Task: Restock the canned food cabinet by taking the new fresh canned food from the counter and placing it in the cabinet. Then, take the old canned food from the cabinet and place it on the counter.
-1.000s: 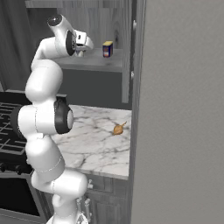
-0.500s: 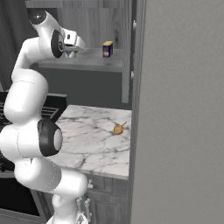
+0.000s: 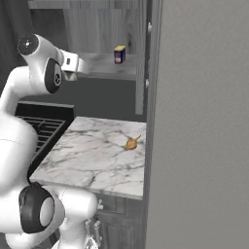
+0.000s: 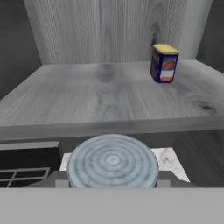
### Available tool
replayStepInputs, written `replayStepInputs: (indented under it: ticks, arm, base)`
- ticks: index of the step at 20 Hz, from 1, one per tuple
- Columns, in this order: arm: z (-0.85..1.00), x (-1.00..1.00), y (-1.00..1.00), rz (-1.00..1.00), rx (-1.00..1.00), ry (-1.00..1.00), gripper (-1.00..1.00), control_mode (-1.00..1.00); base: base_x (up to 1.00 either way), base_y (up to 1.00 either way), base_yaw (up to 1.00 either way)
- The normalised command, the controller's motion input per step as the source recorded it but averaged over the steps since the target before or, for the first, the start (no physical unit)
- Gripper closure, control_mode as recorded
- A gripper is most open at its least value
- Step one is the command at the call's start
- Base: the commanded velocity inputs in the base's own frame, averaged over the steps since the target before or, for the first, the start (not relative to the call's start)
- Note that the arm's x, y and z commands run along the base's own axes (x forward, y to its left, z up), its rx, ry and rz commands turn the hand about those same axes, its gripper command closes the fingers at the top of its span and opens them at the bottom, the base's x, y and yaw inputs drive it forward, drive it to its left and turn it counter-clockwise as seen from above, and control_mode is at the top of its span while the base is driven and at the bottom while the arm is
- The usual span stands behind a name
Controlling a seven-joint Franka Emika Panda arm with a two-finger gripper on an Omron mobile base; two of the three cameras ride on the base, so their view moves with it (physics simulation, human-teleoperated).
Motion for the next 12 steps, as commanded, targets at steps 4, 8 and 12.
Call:
replayStepInputs:
  ticks: [4,8,12]
  arm:
    - [-0.64,-1.00,-0.24,0.02,0.00,0.05,1.00,-1.00]
    - [-0.96,-1.00,-0.05,0.04,0.00,0.24,1.00,-1.00]
    - [-1.00,-0.29,0.00,0.00,0.00,0.35,1.00,-1.00]
  base:
    - [0.00,0.00,0.00]
    - [0.00,0.00,0.00]
    - [0.00,0.00,0.00]
